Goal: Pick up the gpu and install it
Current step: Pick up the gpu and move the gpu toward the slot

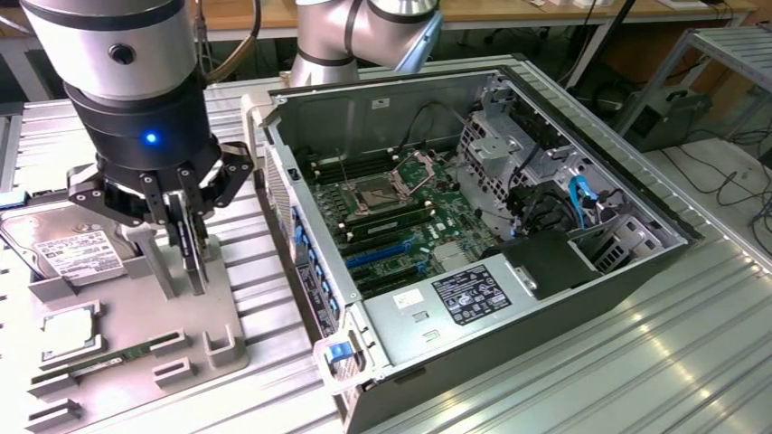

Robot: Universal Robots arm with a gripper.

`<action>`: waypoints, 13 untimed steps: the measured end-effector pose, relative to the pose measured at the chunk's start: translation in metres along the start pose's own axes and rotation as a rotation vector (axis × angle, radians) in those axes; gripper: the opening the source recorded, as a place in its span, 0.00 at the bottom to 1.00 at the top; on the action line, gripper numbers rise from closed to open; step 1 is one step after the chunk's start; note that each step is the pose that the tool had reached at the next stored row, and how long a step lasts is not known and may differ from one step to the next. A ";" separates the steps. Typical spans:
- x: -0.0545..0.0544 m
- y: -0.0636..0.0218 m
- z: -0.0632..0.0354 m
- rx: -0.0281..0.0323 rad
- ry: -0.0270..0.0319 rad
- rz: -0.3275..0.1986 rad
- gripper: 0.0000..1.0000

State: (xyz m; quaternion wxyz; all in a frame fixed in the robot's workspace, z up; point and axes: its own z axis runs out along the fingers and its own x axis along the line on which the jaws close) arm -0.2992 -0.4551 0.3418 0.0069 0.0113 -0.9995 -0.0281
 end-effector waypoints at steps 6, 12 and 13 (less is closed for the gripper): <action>0.000 0.0004 -0.0078 -0.0031 -0.0001 0.000 0.28; 0.000 0.0008 -0.0157 -0.0071 -0.0002 0.000 0.28; 0.000 0.0009 -0.0165 -0.0078 -0.0002 0.000 0.28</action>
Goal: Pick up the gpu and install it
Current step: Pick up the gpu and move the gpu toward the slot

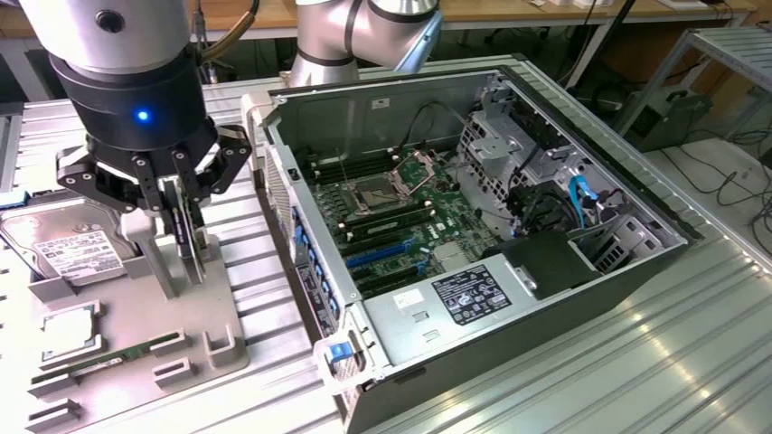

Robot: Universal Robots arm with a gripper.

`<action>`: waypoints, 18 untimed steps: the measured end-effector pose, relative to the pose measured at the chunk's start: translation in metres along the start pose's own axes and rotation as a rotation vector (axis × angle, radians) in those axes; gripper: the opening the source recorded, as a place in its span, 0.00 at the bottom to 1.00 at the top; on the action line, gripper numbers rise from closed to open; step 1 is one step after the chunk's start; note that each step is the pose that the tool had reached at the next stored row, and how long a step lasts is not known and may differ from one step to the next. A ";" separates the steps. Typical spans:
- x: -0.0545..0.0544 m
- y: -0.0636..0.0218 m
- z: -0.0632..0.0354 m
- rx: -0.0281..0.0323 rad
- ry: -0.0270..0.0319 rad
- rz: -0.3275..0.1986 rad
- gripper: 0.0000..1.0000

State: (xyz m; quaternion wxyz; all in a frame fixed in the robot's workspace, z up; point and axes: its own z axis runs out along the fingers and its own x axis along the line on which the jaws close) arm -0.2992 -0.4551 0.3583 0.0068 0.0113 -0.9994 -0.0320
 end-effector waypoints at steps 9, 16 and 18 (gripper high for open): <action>0.000 0.0003 -0.0077 -0.0067 -0.0001 0.000 0.28; 0.000 0.0008 -0.0149 -0.0092 -0.0002 0.000 0.28; 0.000 0.0010 -0.0175 -0.0093 -0.0002 0.000 0.28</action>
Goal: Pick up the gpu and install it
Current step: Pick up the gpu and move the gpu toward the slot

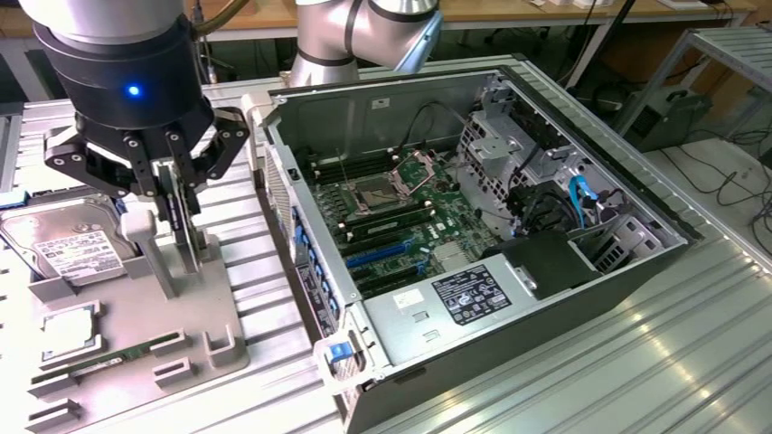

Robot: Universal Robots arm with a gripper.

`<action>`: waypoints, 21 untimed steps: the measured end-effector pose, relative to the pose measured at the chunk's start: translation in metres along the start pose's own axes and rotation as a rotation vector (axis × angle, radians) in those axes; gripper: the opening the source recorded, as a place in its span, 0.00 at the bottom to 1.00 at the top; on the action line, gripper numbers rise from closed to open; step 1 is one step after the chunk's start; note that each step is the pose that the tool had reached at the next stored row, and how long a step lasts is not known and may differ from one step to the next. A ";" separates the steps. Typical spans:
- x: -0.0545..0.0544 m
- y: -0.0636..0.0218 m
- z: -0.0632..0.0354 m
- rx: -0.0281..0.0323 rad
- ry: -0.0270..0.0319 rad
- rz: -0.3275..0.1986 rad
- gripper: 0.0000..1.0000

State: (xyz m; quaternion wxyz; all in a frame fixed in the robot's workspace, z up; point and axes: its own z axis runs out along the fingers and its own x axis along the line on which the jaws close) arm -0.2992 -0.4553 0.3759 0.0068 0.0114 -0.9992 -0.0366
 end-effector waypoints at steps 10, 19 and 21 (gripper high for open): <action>0.000 0.0008 -0.0105 -0.0006 0.0000 0.000 0.28; 0.000 0.0013 -0.0182 -0.0022 -0.0001 0.000 0.28; 0.000 0.0014 -0.0194 -0.0025 -0.0001 0.000 0.28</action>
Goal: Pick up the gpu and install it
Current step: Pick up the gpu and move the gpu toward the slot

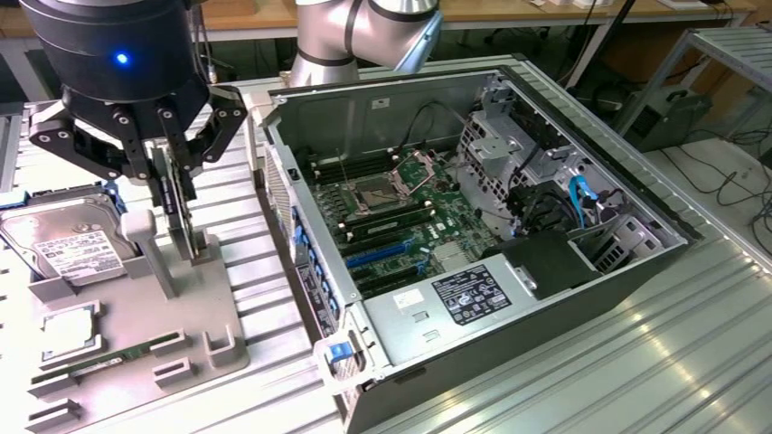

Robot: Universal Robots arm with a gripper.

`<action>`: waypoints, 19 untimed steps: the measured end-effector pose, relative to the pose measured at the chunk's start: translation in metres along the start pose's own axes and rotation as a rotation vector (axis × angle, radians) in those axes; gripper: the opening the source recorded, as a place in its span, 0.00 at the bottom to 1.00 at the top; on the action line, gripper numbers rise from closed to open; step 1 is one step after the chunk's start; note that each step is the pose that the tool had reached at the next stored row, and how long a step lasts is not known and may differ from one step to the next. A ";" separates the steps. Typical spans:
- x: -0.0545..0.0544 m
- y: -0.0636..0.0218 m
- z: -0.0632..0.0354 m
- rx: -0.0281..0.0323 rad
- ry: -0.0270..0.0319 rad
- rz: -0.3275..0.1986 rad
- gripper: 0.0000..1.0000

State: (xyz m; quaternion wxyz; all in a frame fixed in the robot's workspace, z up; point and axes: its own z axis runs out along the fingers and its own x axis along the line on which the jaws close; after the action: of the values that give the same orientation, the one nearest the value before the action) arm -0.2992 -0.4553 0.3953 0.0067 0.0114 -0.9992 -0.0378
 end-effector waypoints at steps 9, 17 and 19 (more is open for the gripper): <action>0.000 0.0009 -0.0114 0.0000 0.0001 0.000 0.28; 0.000 0.0019 -0.0249 -0.0001 0.0000 0.000 0.28; 0.000 0.0023 -0.0295 -0.0007 0.0000 0.000 0.28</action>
State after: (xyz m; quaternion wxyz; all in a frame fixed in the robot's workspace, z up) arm -0.2992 -0.4553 0.4249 0.0067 0.0114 -0.9992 -0.0382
